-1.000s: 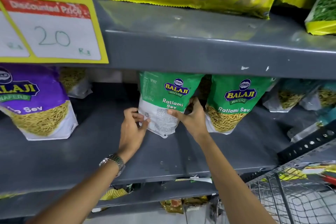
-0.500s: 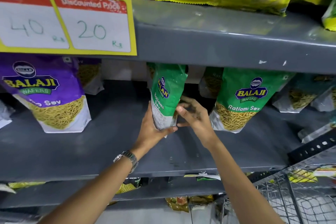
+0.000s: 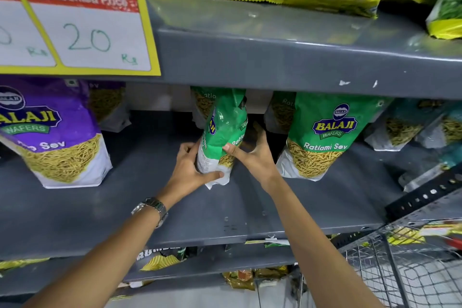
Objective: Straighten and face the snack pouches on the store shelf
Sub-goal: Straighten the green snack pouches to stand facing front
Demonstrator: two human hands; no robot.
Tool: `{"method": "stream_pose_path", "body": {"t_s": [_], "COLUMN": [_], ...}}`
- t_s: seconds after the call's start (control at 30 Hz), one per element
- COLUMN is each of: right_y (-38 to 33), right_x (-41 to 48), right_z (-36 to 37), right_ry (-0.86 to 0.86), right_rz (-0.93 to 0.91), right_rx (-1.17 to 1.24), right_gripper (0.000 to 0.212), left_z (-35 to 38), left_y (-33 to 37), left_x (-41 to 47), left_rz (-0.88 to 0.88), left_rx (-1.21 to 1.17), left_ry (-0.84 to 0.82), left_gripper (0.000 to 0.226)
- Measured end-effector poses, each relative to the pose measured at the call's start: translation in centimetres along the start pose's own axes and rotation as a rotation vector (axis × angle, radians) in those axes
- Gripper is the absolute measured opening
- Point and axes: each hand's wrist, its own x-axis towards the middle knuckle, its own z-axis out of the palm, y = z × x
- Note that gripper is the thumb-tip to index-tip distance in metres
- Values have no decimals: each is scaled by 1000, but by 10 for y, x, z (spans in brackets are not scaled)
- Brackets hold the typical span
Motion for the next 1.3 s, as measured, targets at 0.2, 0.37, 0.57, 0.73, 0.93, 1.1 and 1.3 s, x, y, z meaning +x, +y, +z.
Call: {"method": "stream_pose_path", "body": {"t_s": [0.2,0.37,0.57,0.73,0.93,1.1,1.3], "right_y": [7,11,19,19,21,27,31], "right_x": [-1,3,6,7,5,-1,-10], "right_z": [-10,-22,-22,-25,-23,-19,-10], "right_ry": [-29,-96,-48,-3,78,57,124], "right_rz": [73,115,67,40,-6,33,-2], "right_rx": [24,66,-56,-104,-220,-141,-87], "right_gripper": [96,89,69,58,46,47,87], "left_z": [-18,-35,-36,-37,-25,-25,-28], "left_y": [-14,-9,-9,-13,-14,-16,-14], "left_x": [3,11,8,2,2,5,10], "left_rz": [-82,-117,-134,-116,-130,-116,-124], "left_rx": [-220,-258,-282,-329,-273,-327,-355], "left_ry": [-72,-214,-170,-201,-76,-104,-180], "left_gripper": [78,57,50,69,81,71,65]}}
